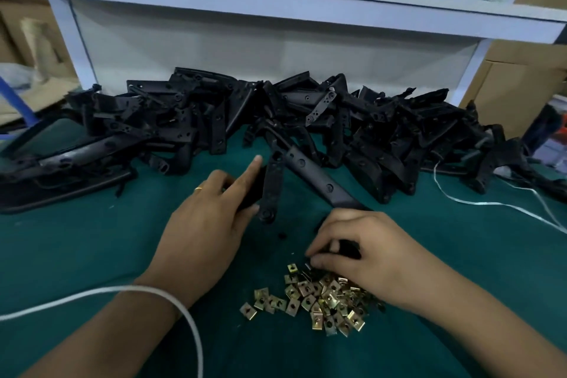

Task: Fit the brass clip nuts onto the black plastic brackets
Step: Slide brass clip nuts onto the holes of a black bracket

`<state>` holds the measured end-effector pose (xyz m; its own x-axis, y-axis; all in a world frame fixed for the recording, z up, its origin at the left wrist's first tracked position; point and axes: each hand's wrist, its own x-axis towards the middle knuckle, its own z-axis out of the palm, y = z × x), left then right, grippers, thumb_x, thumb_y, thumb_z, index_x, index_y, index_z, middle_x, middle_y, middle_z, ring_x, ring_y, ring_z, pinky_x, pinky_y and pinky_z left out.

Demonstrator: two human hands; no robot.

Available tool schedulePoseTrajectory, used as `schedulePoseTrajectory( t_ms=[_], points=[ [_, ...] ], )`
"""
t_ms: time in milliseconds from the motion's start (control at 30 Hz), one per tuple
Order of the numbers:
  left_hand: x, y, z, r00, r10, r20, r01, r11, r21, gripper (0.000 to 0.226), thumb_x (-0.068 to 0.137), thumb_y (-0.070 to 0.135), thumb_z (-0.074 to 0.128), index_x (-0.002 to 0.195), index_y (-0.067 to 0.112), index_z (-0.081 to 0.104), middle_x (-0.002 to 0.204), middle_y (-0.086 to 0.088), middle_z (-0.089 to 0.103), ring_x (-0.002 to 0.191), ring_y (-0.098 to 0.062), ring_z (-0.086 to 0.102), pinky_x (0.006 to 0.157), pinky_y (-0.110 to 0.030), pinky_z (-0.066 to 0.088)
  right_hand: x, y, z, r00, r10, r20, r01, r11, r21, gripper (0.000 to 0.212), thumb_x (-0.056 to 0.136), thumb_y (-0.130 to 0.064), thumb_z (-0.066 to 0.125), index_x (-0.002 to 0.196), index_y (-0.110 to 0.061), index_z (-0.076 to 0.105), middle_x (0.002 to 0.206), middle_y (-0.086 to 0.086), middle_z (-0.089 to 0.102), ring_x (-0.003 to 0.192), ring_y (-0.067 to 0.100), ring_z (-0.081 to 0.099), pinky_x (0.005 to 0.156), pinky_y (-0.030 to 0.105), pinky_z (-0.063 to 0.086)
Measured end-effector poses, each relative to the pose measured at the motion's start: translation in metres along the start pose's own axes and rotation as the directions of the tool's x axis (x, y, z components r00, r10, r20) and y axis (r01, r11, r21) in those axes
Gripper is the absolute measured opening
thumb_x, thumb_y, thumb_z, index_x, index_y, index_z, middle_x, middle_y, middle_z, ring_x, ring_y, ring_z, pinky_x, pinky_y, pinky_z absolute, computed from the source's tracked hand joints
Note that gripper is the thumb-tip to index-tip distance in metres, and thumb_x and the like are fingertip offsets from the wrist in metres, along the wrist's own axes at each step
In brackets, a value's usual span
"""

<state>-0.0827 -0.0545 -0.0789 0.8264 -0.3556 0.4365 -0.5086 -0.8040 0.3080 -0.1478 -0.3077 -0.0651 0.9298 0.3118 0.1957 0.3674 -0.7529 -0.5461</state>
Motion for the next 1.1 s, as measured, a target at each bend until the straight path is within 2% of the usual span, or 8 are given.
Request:
schedulePoseTrajectory(
  t_ms=[233,367,533,667,767,867,1000,1100],
  points=[
    [-0.001,-0.001,0.003,0.998,-0.015,0.056,0.014,1.000,0.025,0.071,0.095,0.048,0.034,0.162,0.045,0.011,0.118,0.010,0.041,0.084,-0.013,0.047,0.066,-0.026,0.041,0.000,-0.005,-0.001,0.998,0.032,0.046,-0.032,0.999,0.012,0.012,0.087,-0.032,0.085,0.093,-0.035,0.076,0.103,-0.013,0.065,0.097,0.010,0.063,0.084,0.028,0.053],
    [-0.001,-0.002,0.003,0.998,0.001,0.060,-0.001,1.000,-0.008,0.071,0.094,0.048,0.036,0.161,0.049,0.013,0.115,0.013,0.042,0.085,-0.012,0.048,0.065,-0.025,0.041,0.001,0.000,0.003,0.981,0.152,-0.117,-0.128,0.974,0.188,0.013,0.093,-0.027,0.079,0.094,-0.037,0.071,0.095,-0.012,0.069,0.091,0.009,0.066,0.081,0.023,0.053],
    [-0.002,-0.002,0.001,0.999,0.016,0.043,-0.015,0.999,-0.039,0.068,0.097,0.046,0.041,0.160,0.050,0.015,0.115,0.013,0.044,0.086,-0.013,0.053,0.065,-0.027,0.046,0.008,0.015,0.002,0.914,0.266,-0.307,-0.136,0.912,0.387,0.014,0.097,-0.013,0.073,0.093,-0.026,0.069,0.116,-0.019,0.072,0.111,0.004,0.067,0.096,0.021,0.050],
    [-0.003,0.000,-0.001,0.998,0.043,0.041,-0.040,0.997,-0.061,0.068,0.098,0.044,0.047,0.158,0.056,0.016,0.114,0.013,0.045,0.086,-0.015,0.055,0.065,-0.032,0.053,0.009,0.020,-0.001,0.873,0.286,-0.394,-0.077,0.880,0.468,0.015,0.095,-0.014,0.076,0.092,-0.029,0.072,0.088,-0.012,0.070,0.085,0.009,0.065,0.080,0.017,0.051],
    [-0.005,0.002,-0.003,0.994,0.095,0.057,-0.092,0.994,-0.059,0.070,0.098,0.040,0.055,0.156,0.059,0.019,0.115,0.013,0.047,0.087,-0.016,0.058,0.065,-0.036,0.056,0.010,0.016,0.000,0.875,0.302,-0.379,0.029,0.748,0.663,0.019,0.093,-0.017,0.076,0.105,-0.032,0.075,0.089,0.002,0.073,0.079,0.015,0.068,0.080,0.023,0.056],
    [-0.006,0.005,-0.003,0.988,0.126,0.085,-0.126,0.992,-0.011,0.073,0.099,0.040,0.058,0.155,0.061,0.017,0.119,0.015,0.047,0.088,-0.013,0.058,0.063,-0.029,0.053,0.010,0.015,0.004,0.888,0.329,-0.320,0.061,0.606,0.793,0.030,0.093,-0.020,0.073,0.121,-0.030,0.076,0.096,0.005,0.075,0.090,0.018,0.072,0.085,0.026,0.058],
    [-0.005,0.009,-0.007,0.990,0.124,0.064,-0.128,0.990,0.059,0.062,0.097,0.046,0.055,0.154,0.055,0.032,0.115,0.012,0.054,0.086,-0.014,0.061,0.054,-0.027,0.048,0.012,0.010,0.007,0.897,0.364,-0.250,0.094,0.397,0.913,0.022,0.091,-0.014,0.072,0.112,-0.015,0.079,0.105,0.014,0.077,0.100,0.029,0.075,0.087,0.031,0.061],
    [-0.006,0.012,-0.008,0.988,0.131,0.077,-0.135,0.989,0.058,0.056,0.096,0.056,0.039,0.152,0.054,0.038,0.111,0.012,0.055,0.083,-0.013,0.061,0.053,-0.032,0.053,0.012,0.006,0.008,0.888,0.392,-0.239,0.111,0.322,0.940,0.016,0.088,-0.011,0.072,0.104,-0.009,0.075,0.105,0.024,0.076,0.098,0.037,0.076,0.084,0.036,0.062]
  ],
)
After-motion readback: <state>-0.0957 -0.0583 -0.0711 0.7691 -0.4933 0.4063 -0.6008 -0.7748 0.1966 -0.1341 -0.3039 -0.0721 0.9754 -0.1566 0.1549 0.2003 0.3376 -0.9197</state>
